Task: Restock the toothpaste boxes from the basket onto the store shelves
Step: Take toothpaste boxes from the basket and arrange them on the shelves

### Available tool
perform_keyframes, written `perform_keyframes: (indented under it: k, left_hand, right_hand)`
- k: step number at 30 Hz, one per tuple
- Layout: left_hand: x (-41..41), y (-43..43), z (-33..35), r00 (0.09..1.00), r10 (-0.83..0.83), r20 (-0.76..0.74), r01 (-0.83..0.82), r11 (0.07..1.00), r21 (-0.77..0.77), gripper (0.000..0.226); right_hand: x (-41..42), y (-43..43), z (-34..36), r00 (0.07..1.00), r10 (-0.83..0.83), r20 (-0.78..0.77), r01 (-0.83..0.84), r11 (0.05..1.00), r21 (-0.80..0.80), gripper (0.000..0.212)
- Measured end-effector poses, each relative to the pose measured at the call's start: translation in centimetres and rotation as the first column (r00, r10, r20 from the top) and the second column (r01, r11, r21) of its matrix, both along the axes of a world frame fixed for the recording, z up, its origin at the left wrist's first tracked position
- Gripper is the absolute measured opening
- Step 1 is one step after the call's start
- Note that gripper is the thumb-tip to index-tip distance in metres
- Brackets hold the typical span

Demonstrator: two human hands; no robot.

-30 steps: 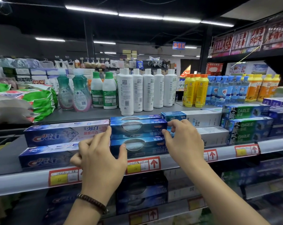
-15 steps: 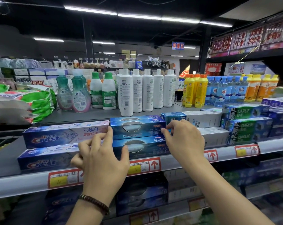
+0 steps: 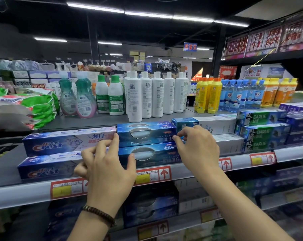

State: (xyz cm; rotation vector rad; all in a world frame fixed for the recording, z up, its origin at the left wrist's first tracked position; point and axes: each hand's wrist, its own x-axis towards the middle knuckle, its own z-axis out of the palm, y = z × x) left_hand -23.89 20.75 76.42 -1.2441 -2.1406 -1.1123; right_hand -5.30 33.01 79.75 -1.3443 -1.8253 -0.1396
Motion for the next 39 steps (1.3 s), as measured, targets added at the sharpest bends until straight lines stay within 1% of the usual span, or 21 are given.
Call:
perform_keyframes:
  k: [4, 8, 13, 18, 23, 25, 28, 33, 39]
  left_hand:
    - [0.4, -0.3, 0.0, 1.0, -0.023, 0.01, 0.022, 0.999, 0.031, 0.066]
    - [1.5, -1.2, -0.6, 0.996, -0.086, -0.016, 0.087, 0.985, 0.151, 0.06]
    - [2.6, -1.5, -1.5, 0.978, -0.207, -0.034, 0.209, 0.954, 0.217, 0.049]
    - [3.8, -2.0, -2.3, 0.929, -0.367, -0.052, 0.367, 0.894, 0.258, 0.03]
    - [5.7, -2.9, -3.0, 0.877, -0.48, 0.003, 0.468, 0.858, 0.212, 0.024]
    - [6.9, -3.3, -3.3, 0.864, -0.501, 0.046, 0.486, 0.855, 0.178, 0.025]
    - [8.9, -3.9, -4.0, 0.851, -0.508, 0.135, 0.49, 0.86, 0.144, 0.026]
    - [13.0, -4.4, -5.2, 0.838, -0.51, 0.195, 0.495, 0.86, 0.122, 0.025]
    - [17.2, -4.9, -6.5, 0.824, -0.515, 0.238, 0.508, 0.856, 0.092, 0.024]
  right_hand:
    - [0.5, -0.6, -0.2, 0.997, 0.033, -0.063, -0.031, 0.999, 0.03, 0.019]
    - [1.7, -1.9, -0.9, 0.978, 0.093, -0.188, -0.077, 0.993, 0.088, 0.01]
    - [3.0, -3.6, -2.0, 0.952, 0.15, -0.265, -0.141, 0.989, 0.053, 0.009]
    - [3.7, -5.0, -3.2, 0.926, 0.178, -0.332, -0.177, 0.984, 0.034, 0.008]
    - [5.0, -6.8, -4.8, 0.925, 0.199, -0.325, -0.212, 0.977, -0.005, 0.009]
    - [6.0, -7.6, -5.4, 0.926, 0.204, -0.318, -0.221, 0.975, -0.019, 0.008]
    - [7.9, -8.9, -6.2, 0.912, 0.233, -0.339, -0.265, 0.963, -0.05, 0.006]
    - [12.1, -10.8, -7.3, 0.907, 0.245, -0.342, -0.296, 0.949, -0.107, 0.007]
    - [16.6, -12.5, -9.0, 0.892, 0.245, -0.38, -0.317, 0.939, -0.136, 0.008]
